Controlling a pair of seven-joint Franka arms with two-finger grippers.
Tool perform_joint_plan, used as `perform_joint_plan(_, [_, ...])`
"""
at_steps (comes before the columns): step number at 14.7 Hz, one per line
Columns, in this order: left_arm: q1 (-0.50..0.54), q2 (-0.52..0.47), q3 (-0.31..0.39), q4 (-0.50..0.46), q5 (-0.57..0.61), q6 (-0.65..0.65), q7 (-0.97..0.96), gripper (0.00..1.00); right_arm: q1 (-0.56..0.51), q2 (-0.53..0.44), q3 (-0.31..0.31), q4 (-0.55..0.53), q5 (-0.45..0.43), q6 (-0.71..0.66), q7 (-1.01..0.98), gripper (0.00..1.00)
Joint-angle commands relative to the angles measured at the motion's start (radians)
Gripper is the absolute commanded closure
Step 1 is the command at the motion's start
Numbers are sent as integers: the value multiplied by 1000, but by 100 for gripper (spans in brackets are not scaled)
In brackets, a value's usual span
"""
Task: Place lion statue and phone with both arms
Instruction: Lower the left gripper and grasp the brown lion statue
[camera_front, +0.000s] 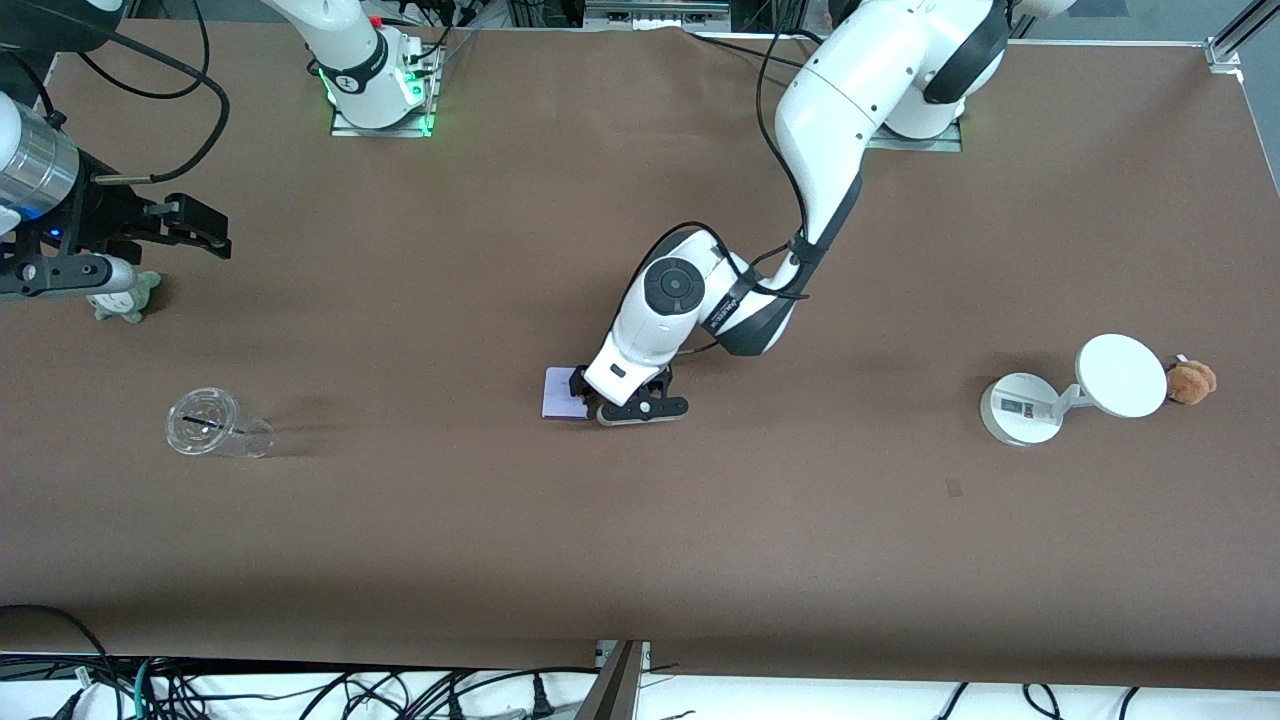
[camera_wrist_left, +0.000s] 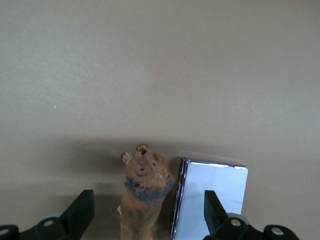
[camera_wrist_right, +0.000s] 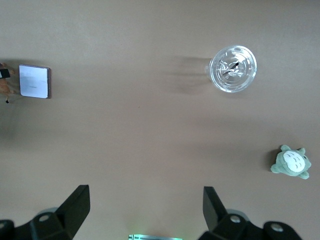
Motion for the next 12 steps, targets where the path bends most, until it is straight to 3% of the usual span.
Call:
perform_joint_plan(1, [-15, 28, 18, 46, 10, 5, 38, 66, -9, -2, 2, 7, -3, -3, -1, 0])
perform_joint_plan(2, [-13, 28, 18, 45, 10, 5, 59, 90, -9, -2, 3, 7, -3, -3, -1, 0])
perform_joint_plan(3, [-13, 28, 18, 43, 10, 5, 77, 100, -8, -2, 3, 7, -3, -3, -1, 0])
perform_joint_plan(7, [1, 12, 20, 33, 16, -3, 119, 100, -9, -2, 3, 7, -1, -3, -6, 0])
perform_joint_plan(9, [63, -27, 9, 31, 14, -24, 159, 100, -4, 0, 5, 7, -3, -1, -6, 0])
perform_joint_plan(12, [142, -112, 8, 20, 10, -197, 217, 100, -3, -2, 5, 7, -3, 0, -7, 0])
